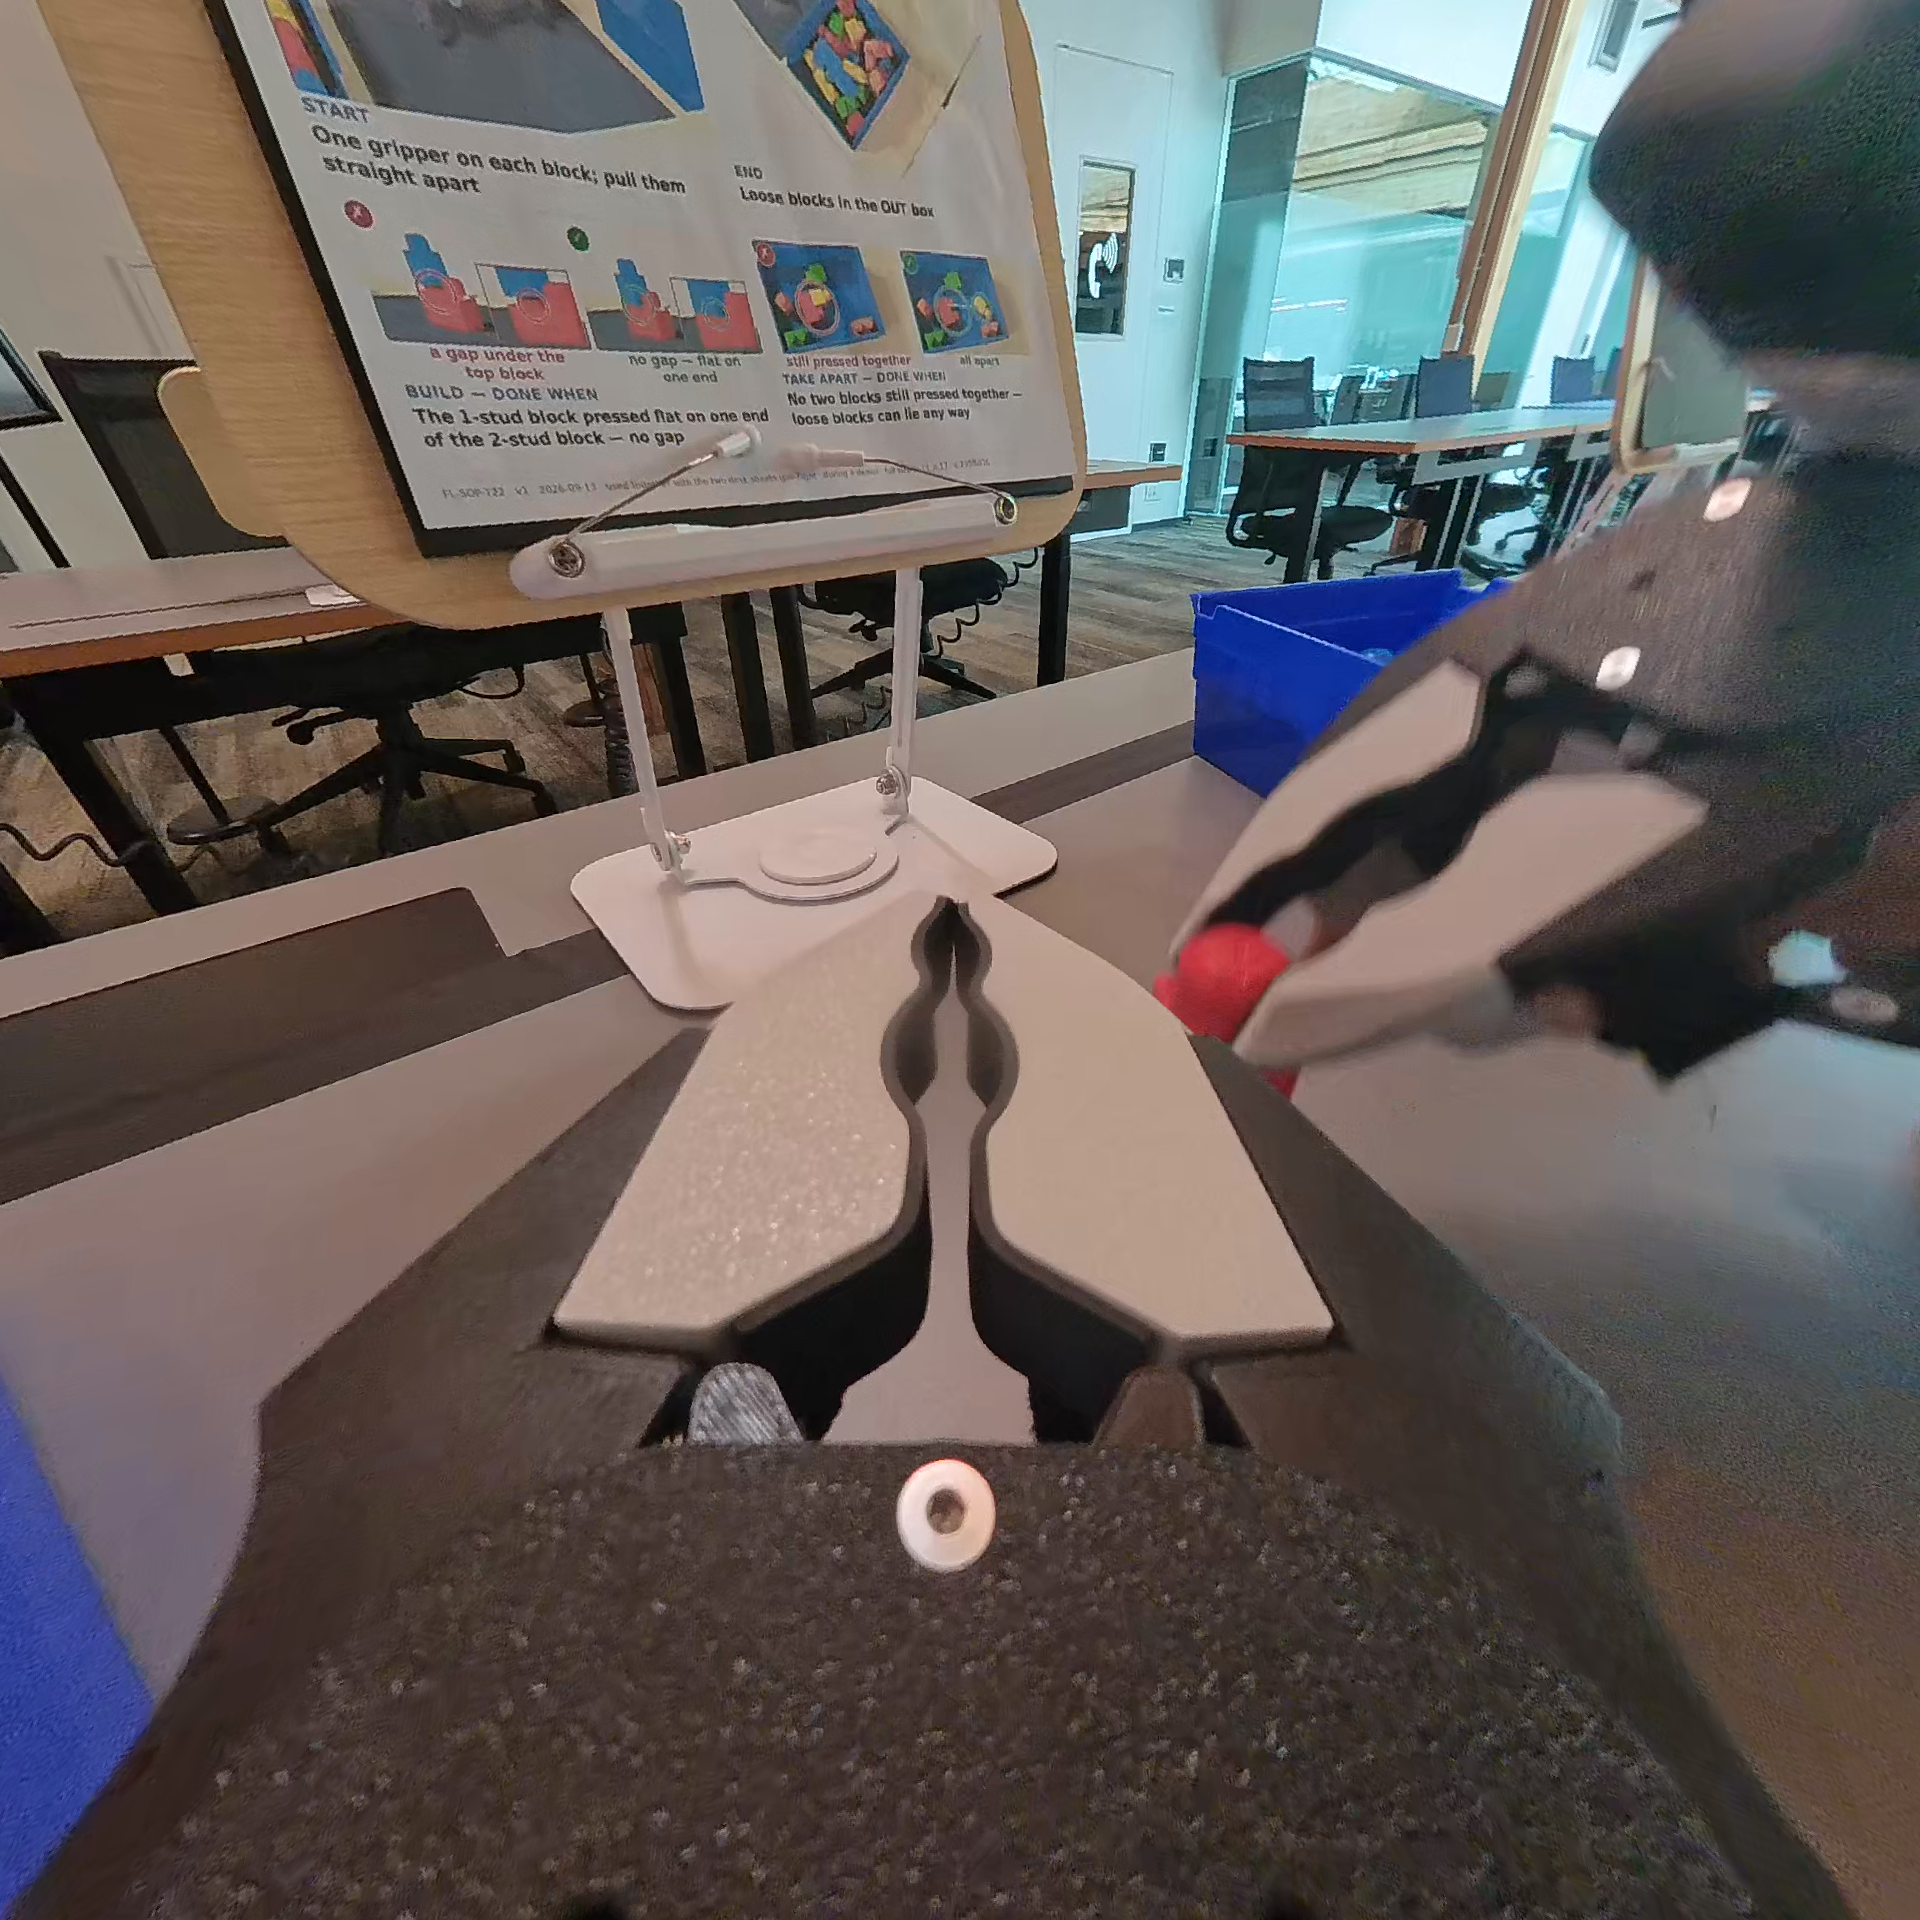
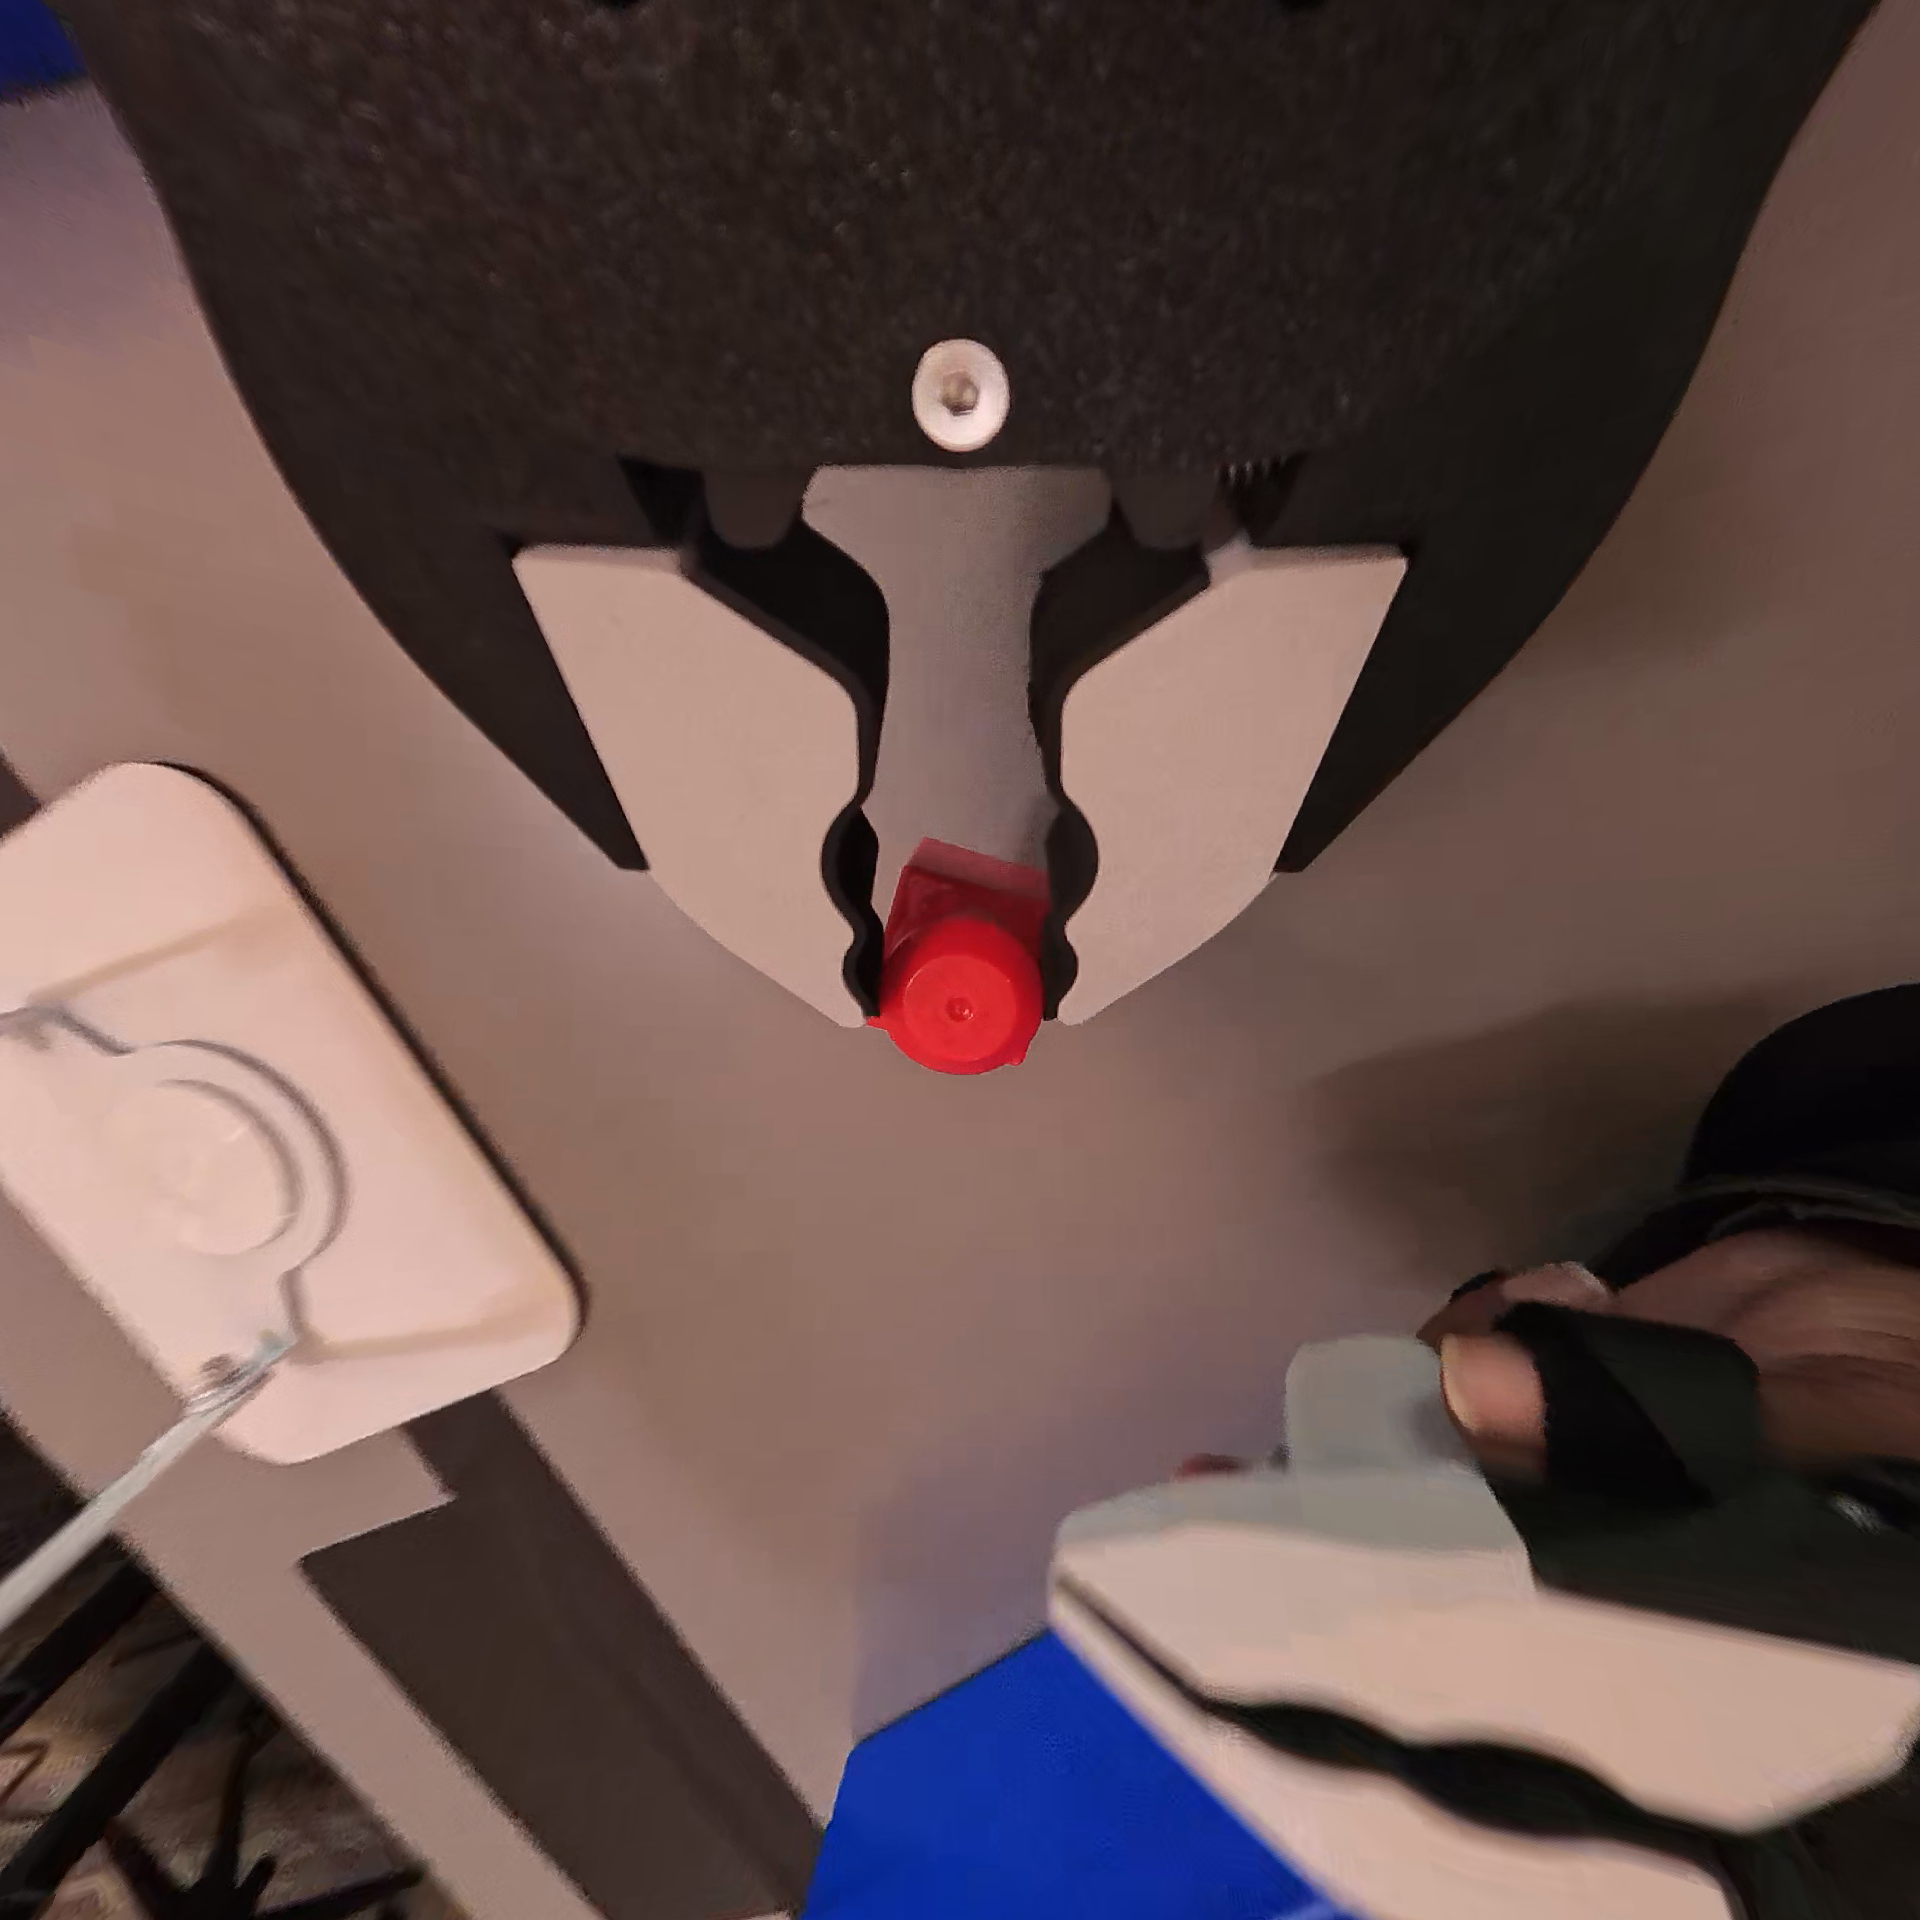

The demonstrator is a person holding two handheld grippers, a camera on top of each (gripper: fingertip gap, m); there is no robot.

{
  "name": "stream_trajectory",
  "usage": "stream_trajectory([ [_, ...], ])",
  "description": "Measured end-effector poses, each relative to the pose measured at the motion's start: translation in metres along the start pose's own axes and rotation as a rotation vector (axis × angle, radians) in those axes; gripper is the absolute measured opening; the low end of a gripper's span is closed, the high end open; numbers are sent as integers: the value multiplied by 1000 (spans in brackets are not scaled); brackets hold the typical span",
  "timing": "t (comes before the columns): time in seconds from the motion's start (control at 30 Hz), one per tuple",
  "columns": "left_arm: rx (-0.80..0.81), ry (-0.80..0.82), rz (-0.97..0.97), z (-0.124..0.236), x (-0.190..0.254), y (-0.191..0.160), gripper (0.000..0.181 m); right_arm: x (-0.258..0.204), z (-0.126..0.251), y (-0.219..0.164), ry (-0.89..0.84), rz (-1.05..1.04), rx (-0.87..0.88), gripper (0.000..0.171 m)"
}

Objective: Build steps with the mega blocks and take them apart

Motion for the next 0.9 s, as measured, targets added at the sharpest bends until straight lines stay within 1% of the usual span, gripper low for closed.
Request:
stream_trajectory([
  [0.1, -4, -8, 2, -1, 1, -1, 0, 36, 33, 20, -60, -20, 46, 28],
  [0.2, -5, -14, 11, -1, 2, -2, 0, 86, 72, 35, -159, -55, 84, 28],
  [0.27, -8, -15, 14, -2, 2, -2, 0, 120, 98, 37, -225, -82, 87, 29],
  [0.37, -10, -18, 22, -2, 2, -3, 0, 164, 130, 25, -294, -90, 60, 29],
  [0.47, -12, -23, 32, -2, 1, -4, 0, 196, 153, -6, -331, -102, -13, 29],
  [0.6, -16, -24, 31, -3, 2, -4, 0, 220, 169, -64, -397, -185, -125, 29],
  [0.67, -16, -26, 24, -3, 3, -3, 0, 223, 174, -92, -435, -278, -147, 29],
  [0.77, -15, -37, 22, -4, 6, -2, 0, 221, 178, -128, -504, -442, -123, 29],
  [0.9, -23, -46, 24, -5, 9, -3, 0, 212, 177, -163, -591, -579, -124, 29],
])
Point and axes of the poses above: each gripper's, where its closed fingertips meet, z back along the fingers, y out of its top, x = y × z across the jaws, the point moved 5 cm from there along z, back along the fingers, and after that the axes turned 11 degrees about -y, right-handed, at the moved point
